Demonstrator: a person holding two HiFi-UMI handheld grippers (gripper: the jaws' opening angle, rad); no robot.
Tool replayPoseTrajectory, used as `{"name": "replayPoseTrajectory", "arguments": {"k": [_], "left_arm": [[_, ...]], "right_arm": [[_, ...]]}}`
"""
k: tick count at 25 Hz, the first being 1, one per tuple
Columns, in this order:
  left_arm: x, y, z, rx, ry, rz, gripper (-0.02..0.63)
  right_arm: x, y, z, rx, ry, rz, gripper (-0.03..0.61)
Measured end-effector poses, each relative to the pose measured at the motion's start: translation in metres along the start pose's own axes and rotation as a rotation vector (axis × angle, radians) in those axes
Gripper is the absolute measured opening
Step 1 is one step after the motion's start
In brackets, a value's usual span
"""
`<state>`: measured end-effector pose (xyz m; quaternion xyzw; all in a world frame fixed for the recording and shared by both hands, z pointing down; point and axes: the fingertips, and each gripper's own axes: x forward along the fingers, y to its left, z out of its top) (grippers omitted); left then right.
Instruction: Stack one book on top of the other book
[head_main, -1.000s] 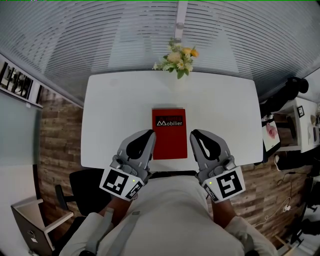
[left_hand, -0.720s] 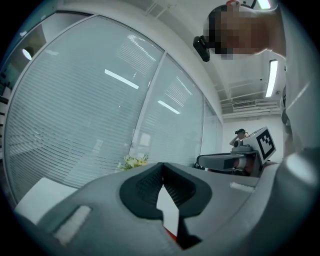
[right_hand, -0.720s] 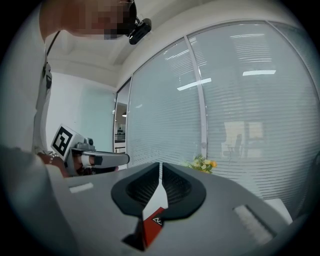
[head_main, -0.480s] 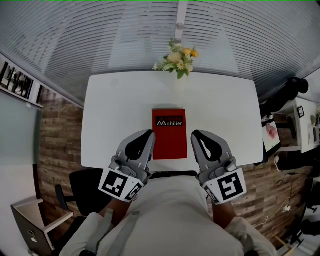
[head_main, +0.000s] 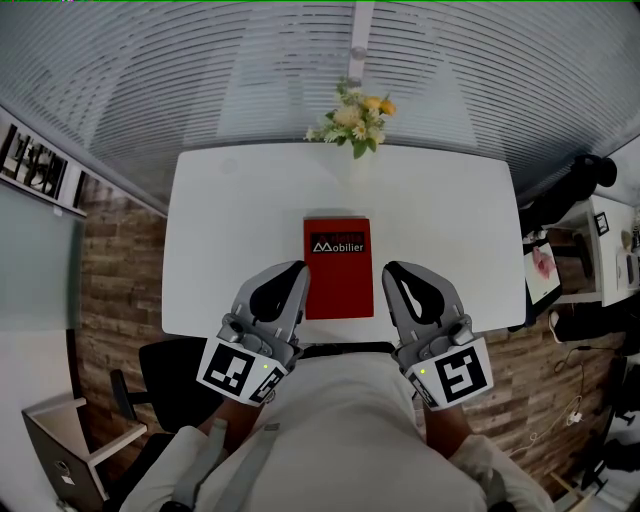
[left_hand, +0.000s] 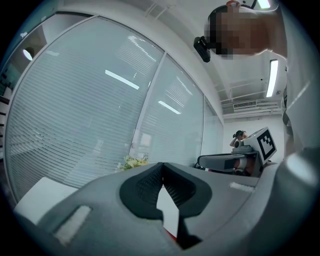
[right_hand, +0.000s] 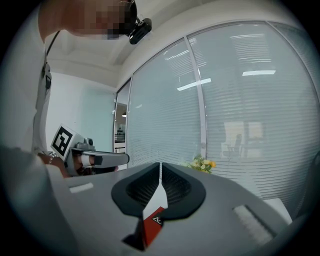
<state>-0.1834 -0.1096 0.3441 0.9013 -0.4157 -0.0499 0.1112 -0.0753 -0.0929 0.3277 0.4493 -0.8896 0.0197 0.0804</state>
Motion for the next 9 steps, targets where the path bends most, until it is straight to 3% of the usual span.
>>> {"name": "replayPoseTrajectory", "arguments": {"k": [9], "left_arm": [[-0.0003, 0.0005, -0.0009, -0.002, 0.000, 0.006, 0.006]], "right_arm": [[-0.0009, -0.0006, 0.0000, -0.001, 0.001, -0.002, 0.018]]}}
